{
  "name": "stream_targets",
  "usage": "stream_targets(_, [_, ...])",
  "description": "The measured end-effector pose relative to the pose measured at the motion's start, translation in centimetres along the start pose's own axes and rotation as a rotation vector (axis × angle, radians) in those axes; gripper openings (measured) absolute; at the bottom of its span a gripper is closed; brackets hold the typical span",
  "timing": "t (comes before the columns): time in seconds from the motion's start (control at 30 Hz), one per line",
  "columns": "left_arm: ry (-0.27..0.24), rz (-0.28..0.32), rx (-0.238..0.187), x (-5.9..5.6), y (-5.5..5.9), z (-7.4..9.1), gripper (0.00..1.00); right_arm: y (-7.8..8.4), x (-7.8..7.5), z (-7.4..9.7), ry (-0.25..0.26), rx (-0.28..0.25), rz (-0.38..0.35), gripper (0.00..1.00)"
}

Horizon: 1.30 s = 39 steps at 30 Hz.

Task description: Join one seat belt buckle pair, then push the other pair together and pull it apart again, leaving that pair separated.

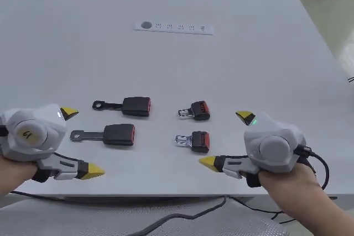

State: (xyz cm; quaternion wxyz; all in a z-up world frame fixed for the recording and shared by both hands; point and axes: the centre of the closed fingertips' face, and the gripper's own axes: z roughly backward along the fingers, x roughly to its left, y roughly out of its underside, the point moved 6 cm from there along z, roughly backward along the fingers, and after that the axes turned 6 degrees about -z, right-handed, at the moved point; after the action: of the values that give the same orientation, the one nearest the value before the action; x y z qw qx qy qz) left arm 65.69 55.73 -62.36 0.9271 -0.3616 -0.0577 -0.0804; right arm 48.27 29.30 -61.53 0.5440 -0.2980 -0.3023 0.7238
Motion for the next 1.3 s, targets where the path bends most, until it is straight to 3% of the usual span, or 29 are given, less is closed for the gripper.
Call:
stream_targets(0.4, [0.021,0.002,0.013,0.5,-0.2,0.4,0.88,-0.2,-0.2,-0.1,-0.015,-0.002,0.024,0.82])
stream_targets(0.57, [0.069,-0.05,0.031,0.6,-0.2,0.0,0.8,-0.5,-0.3,-0.3,-0.041,0.002,0.054,0.77])
stream_targets(0.87, [0.129,-0.146,0.048,0.9,-1.3,-1.8,0.71,-0.9,0.0,-1.2,-0.131,0.033,0.115,0.62])
stream_targets(1.03, [0.149,-0.193,0.059,1.4,-1.5,-2.9,0.64,-0.7,0.1,-1.9,-0.185,0.06,0.211,0.51])
stream_targets(1.17, [0.174,-0.207,0.079,1.6,-1.4,-3.9,0.62,-0.5,0.2,-2.6,-0.224,0.078,0.21,0.47])
stream_targets(1.3, [0.195,-0.213,0.092,1.6,-1.1,-4.8,0.6,-0.1,0.4,-3.5,-0.269,0.086,0.26,0.4])
